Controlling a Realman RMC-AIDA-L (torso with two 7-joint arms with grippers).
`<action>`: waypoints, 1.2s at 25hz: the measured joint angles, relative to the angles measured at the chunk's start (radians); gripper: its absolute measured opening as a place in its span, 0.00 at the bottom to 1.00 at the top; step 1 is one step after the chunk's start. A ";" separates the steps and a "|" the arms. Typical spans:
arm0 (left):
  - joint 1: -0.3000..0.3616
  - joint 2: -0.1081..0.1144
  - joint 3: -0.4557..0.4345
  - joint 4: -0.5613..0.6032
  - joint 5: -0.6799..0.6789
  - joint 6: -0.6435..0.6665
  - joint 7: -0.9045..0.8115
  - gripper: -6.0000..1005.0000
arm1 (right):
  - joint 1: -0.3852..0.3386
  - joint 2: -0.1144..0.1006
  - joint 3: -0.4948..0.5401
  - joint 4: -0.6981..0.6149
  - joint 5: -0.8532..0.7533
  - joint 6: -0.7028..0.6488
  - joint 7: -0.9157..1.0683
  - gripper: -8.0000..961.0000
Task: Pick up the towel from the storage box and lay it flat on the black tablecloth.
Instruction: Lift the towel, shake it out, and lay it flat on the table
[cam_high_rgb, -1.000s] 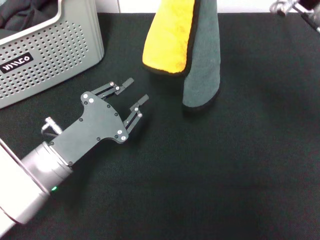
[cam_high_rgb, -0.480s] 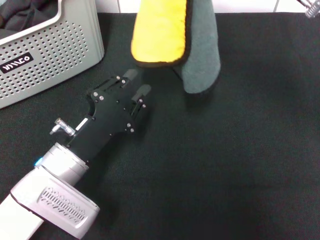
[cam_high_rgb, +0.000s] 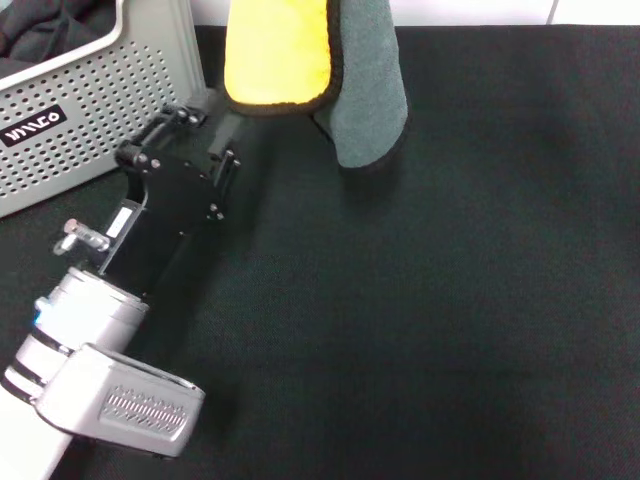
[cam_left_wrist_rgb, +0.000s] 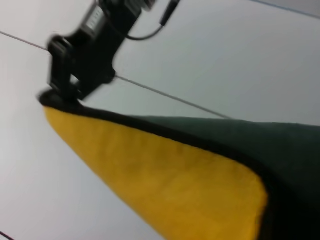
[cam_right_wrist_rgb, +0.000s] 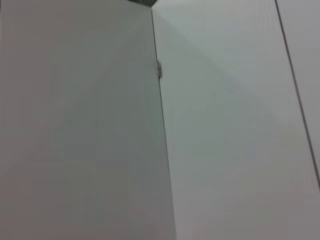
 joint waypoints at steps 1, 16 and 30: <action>0.002 0.000 -0.001 0.000 -0.001 0.014 0.012 0.37 | 0.008 0.001 0.000 0.014 -0.003 0.000 0.007 0.04; -0.004 0.000 0.010 -0.028 0.018 0.031 0.145 0.37 | 0.101 0.006 0.020 0.097 0.004 0.009 0.015 0.04; -0.052 0.000 0.003 -0.043 0.019 -0.050 0.179 0.36 | 0.141 0.012 0.009 0.136 0.015 0.052 0.038 0.05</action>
